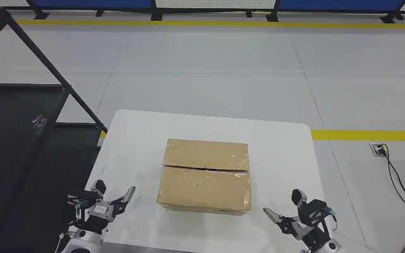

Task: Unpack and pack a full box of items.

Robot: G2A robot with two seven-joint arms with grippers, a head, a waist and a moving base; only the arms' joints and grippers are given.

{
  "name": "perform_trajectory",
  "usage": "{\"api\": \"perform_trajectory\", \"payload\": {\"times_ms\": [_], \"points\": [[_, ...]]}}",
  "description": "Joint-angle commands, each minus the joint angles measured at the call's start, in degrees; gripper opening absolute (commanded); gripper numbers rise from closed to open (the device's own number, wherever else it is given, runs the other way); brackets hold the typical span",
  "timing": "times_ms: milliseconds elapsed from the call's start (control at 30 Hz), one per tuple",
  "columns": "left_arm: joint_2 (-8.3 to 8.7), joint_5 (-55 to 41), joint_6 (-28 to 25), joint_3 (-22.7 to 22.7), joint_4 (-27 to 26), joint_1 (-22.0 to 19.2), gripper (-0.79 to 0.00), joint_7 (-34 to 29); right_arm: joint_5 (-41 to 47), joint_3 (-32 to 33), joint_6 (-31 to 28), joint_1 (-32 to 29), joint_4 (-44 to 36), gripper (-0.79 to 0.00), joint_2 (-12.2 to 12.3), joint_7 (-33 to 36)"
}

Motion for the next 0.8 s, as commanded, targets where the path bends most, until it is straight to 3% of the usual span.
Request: {"api": "perform_trajectory", "payload": {"times_ms": [0, 433, 567, 767], "points": [[0.18, -2.50, -3.72, -1.35, -0.67, 0.15, 0.000, -0.65, 2.05, -0.51, 0.96, 0.52, -2.55, 0.000, -0.07, 2.05], [0.16, -3.01, -3.84, -1.18, -0.56, 0.11, 0.000, -0.80, 4.15, -1.23, 1.96, 0.66, -5.10, 0.000, -0.16, 4.16], [0.12, -9.81, -6.15, -0.50, 0.63, -4.02, 0.000, -4.29, 20.54, -2.65, -0.39, 4.15, -2.05, 0.000, -0.26, 10.24], [0.30, -15.46, -8.85, 0.36, 2.97, -10.70, 0.000, -9.65, 38.49, -3.55, 1.21, 15.34, 4.87, 0.000, 0.03, 24.44]]}}
